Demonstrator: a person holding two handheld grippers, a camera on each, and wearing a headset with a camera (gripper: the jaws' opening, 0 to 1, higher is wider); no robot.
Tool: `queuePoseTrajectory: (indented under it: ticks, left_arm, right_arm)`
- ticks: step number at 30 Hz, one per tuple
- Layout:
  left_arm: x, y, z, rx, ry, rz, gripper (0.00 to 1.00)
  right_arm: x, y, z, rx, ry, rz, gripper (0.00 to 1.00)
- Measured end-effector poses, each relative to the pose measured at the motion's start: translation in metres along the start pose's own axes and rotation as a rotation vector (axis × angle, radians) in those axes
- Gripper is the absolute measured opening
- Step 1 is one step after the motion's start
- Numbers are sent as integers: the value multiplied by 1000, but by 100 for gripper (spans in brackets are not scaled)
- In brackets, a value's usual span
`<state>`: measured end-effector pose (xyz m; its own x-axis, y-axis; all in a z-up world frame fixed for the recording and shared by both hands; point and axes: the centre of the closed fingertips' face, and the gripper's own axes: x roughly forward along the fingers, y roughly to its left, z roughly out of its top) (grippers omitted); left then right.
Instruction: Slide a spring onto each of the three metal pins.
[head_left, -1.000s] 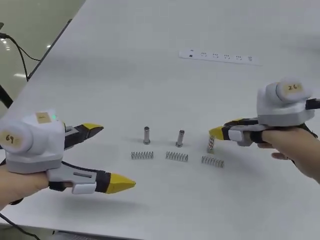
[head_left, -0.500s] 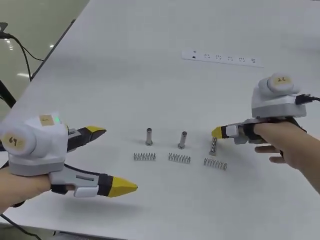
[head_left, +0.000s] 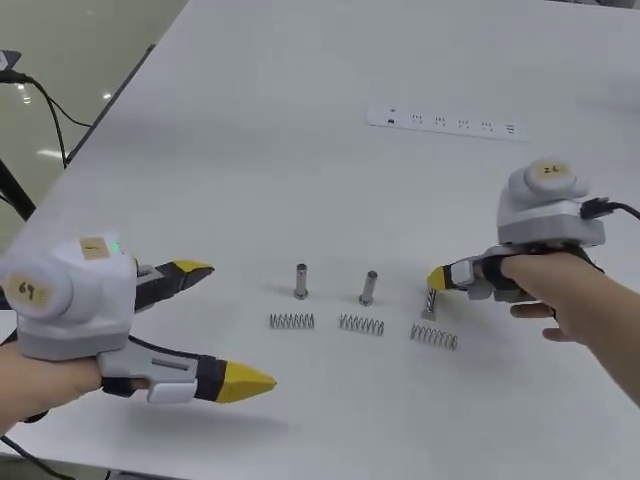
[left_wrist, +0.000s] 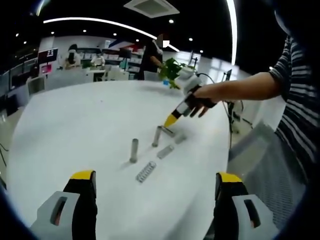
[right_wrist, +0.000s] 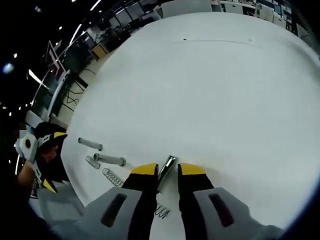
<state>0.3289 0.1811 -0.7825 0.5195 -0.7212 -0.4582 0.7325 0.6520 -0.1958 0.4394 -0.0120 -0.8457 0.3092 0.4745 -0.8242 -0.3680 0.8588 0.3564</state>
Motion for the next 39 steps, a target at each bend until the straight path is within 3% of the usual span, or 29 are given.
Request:
queuePoseTrajectory:
  ticks: [21,29,39]
  left_arm:
    - [0,-2,-3,-27,-9,-7,95]
    - [1,-2,-4,-39,-11,-9,94]
    - [3,-4,-5,-37,-7,-15,93]
  right_arm:
    - [10,-2,-2,-30,53,-56,8]
    - [12,-2,-4,-73,67,-73,5]
    - [12,0,-4,-109,58,-51,4]
